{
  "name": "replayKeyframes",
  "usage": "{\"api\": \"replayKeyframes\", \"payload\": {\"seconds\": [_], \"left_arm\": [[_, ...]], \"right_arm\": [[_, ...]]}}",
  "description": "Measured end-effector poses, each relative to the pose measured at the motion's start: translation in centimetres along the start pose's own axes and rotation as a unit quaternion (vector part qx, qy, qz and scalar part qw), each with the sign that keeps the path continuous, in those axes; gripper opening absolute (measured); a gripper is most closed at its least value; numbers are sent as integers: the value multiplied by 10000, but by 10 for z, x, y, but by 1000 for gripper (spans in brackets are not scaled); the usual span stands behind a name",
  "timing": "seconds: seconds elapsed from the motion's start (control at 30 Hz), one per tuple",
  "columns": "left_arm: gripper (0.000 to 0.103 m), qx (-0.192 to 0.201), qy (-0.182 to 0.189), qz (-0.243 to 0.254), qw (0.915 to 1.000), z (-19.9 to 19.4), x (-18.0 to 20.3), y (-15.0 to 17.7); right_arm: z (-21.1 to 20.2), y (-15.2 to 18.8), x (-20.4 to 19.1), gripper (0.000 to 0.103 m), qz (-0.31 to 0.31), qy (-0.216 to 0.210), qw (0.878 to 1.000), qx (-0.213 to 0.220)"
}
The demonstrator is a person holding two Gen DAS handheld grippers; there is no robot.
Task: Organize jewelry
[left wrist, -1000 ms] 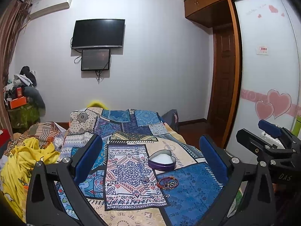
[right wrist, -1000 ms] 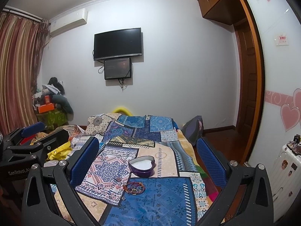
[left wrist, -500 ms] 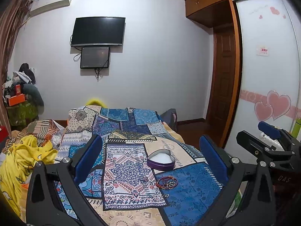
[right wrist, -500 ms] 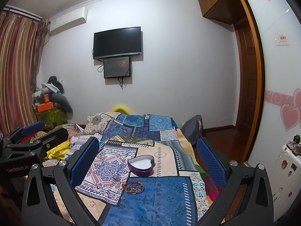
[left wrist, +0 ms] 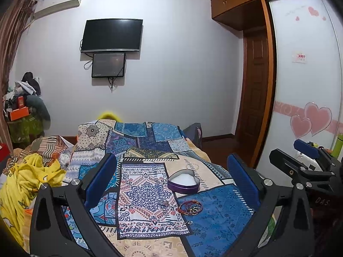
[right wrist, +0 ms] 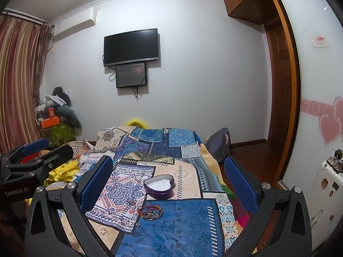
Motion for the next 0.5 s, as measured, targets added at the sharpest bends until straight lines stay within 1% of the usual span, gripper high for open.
{"api": "replayKeyframes", "payload": {"seconds": [0.37,0.5], "left_arm": [[103,-11,-40,61,10000,0,2,2],[103,-150,-61,120,9998,9,1,6]], "right_arm": [[4,2,2,103,-16,-4,10000,-57],[16,9,5,103,19,9,9997,-245]]}}
Point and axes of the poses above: each gripper's, at about its wrist camera, not at the fingertips, and z roughly the way its jaws point, x to its right, y to its underside, the point moved 1 cm from there along z, roughly the way its jaws point, and after that the axes turned 5 degrees about -y, right-handed, at the moved point
